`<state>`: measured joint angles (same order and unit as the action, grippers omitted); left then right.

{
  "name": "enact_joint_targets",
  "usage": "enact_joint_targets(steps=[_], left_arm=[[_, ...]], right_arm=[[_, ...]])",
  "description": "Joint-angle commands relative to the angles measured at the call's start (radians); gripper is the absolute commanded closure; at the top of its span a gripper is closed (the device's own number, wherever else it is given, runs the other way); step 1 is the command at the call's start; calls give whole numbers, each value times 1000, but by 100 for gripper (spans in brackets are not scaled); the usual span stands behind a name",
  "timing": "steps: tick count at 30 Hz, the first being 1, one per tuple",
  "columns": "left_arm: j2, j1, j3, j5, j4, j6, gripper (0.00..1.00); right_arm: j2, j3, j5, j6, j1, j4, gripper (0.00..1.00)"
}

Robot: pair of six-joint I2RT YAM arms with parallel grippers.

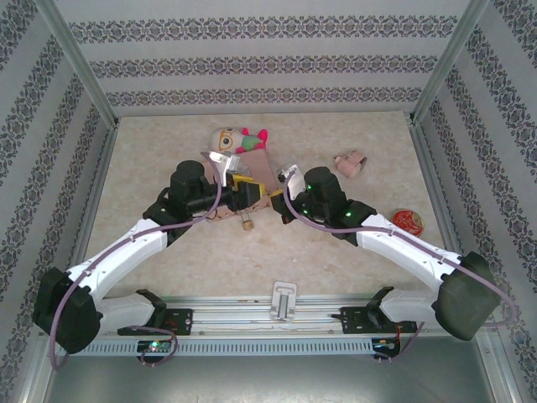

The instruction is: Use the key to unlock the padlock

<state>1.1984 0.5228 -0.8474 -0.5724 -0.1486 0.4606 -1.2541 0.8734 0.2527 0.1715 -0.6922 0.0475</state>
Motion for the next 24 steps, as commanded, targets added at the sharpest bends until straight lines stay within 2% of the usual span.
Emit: enact_joint_targets(steps=[1, 7, 15, 19, 24], left_arm=[[28, 23, -39, -9, 46, -31, 47], [58, 26, -39, 37, 27, 2, 57], [91, 27, -36, 22, -18, 39, 68], [106, 26, -38, 16, -29, 44, 69], [117, 26, -39, 17, -44, 52, 78]], right_arm=[[-9, 35, 10, -22, -16, -27, 100], [-8, 35, 1, -24, -23, -26, 100], [-9, 33, -1, -27, -26, -28, 100], [-16, 35, 0, -27, -26, -28, 100], [-21, 36, 1, -27, -27, -29, 100]])
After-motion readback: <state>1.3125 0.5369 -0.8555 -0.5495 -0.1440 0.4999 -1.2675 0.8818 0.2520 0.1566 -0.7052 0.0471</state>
